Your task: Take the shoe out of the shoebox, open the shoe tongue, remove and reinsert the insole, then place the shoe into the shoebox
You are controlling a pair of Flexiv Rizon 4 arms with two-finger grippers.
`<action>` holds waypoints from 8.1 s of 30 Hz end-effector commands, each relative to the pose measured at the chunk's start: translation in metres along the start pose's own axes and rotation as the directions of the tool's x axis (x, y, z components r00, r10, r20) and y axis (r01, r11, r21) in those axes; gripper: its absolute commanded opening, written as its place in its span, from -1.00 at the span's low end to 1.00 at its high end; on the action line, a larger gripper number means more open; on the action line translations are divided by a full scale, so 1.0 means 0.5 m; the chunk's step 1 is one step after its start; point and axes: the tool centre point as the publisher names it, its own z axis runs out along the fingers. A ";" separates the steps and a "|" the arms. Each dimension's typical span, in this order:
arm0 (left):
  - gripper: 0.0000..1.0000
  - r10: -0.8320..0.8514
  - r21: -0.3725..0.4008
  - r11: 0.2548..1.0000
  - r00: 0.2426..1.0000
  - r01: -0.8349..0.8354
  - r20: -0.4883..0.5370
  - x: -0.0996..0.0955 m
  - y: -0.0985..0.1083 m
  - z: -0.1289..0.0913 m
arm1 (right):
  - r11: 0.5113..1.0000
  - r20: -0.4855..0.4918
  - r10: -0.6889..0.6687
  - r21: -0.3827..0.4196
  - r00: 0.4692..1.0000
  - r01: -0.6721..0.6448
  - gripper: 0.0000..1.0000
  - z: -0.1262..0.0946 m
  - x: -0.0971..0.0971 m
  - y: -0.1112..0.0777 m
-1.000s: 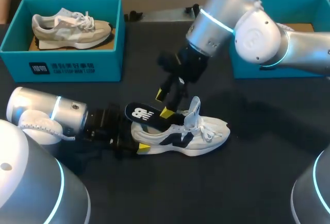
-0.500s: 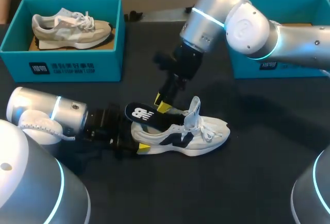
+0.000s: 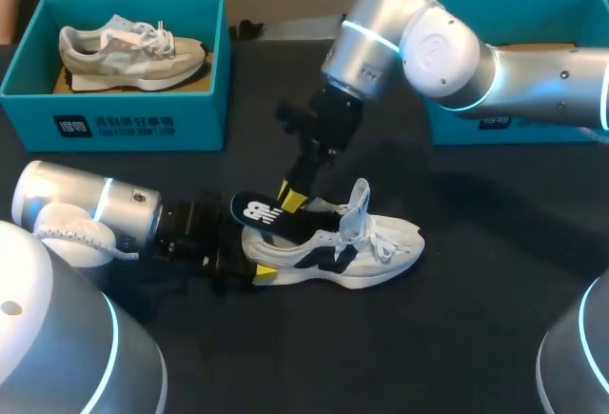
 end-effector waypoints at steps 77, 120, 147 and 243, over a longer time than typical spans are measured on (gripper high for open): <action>-1.00 -0.001 -0.002 1.000 1.000 0.001 0.000 -0.003 0.004 0.003 | 0.999 -0.138 0.036 -0.020 0.990 -0.039 -1.00 0.033 0.018 0.018; -1.00 -0.001 -0.002 1.000 1.000 0.001 0.000 -0.003 0.004 0.003 | 0.794 0.537 0.118 -0.556 0.835 0.246 -1.00 -0.346 -0.038 0.248; -1.00 -0.001 -0.002 1.000 1.000 0.001 0.000 -0.003 0.004 0.003 | 0.689 0.397 0.085 -0.685 0.914 0.234 -1.00 -0.377 -0.001 0.265; -1.00 -0.001 -0.002 1.000 1.000 0.001 0.000 -0.003 0.004 0.003 | 0.431 -0.160 0.426 -0.829 0.890 -0.356 -1.00 -0.526 0.466 0.291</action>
